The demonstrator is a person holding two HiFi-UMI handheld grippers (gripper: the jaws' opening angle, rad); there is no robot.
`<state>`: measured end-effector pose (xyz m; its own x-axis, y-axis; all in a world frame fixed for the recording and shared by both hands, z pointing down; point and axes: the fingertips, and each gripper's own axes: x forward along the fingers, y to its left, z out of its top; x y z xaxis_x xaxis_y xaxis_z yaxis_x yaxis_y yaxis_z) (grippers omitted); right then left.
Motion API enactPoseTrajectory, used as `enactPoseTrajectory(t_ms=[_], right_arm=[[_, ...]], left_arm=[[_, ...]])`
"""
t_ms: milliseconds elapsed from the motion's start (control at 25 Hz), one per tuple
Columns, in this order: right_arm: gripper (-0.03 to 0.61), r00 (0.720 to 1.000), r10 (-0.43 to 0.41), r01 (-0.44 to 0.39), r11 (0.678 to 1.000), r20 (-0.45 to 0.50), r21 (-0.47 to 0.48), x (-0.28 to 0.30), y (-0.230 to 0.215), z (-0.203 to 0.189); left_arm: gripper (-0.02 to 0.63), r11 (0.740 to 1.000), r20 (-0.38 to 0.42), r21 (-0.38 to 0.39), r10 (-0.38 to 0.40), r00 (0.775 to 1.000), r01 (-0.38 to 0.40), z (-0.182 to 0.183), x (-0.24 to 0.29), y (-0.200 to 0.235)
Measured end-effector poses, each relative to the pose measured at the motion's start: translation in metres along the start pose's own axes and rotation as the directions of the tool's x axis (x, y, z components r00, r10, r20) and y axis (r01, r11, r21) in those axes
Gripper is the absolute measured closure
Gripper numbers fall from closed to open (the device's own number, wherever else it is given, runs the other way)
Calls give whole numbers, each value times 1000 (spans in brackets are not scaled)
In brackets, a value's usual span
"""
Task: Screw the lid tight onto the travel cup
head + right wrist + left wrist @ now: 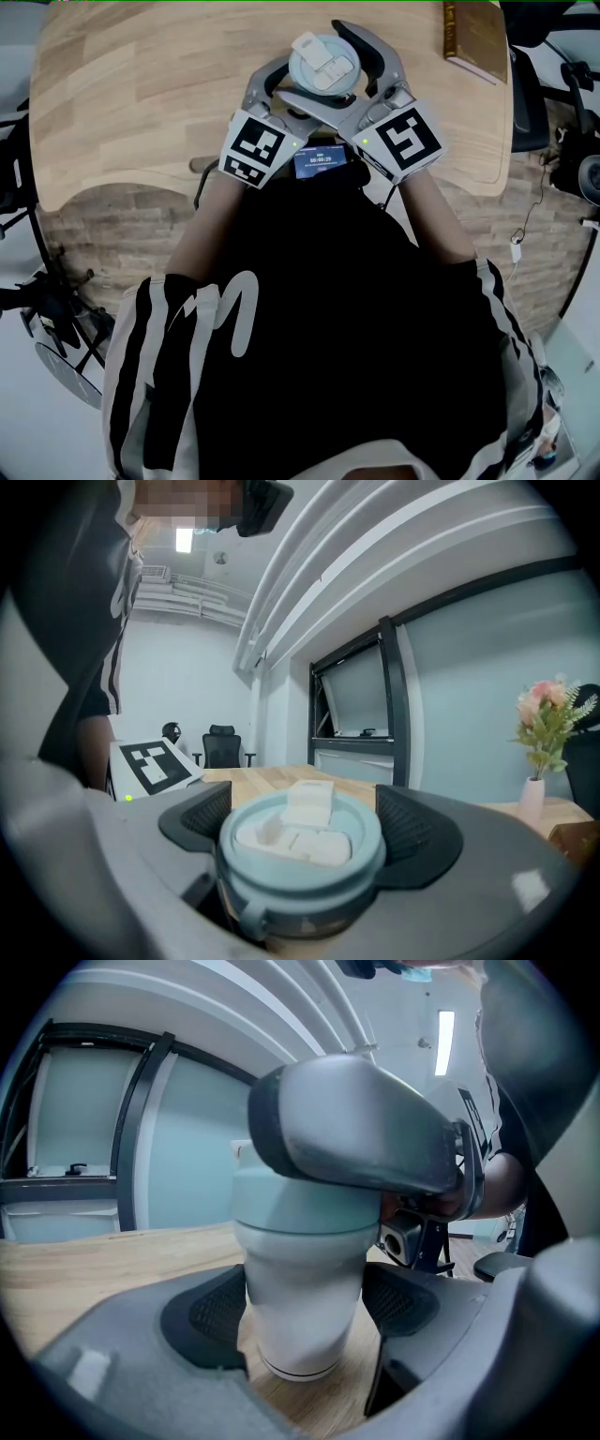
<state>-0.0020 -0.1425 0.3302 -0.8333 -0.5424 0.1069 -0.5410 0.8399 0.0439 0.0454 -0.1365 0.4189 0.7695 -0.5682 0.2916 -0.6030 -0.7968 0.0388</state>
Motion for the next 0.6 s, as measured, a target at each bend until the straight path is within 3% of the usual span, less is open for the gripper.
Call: enactPoseTrajectory(t_ms=[320,600], right_arm=[[104,995,-69,70,998,-65,3,0,-1,-7],[104,993,-116,116,993,-30,-6,3,-2,-1]], left_arm=[[219,1000,2,-2,1,1000,-1,0,-1,0],[219,1000,3,-2,-1,1000,1,0,0,-1]])
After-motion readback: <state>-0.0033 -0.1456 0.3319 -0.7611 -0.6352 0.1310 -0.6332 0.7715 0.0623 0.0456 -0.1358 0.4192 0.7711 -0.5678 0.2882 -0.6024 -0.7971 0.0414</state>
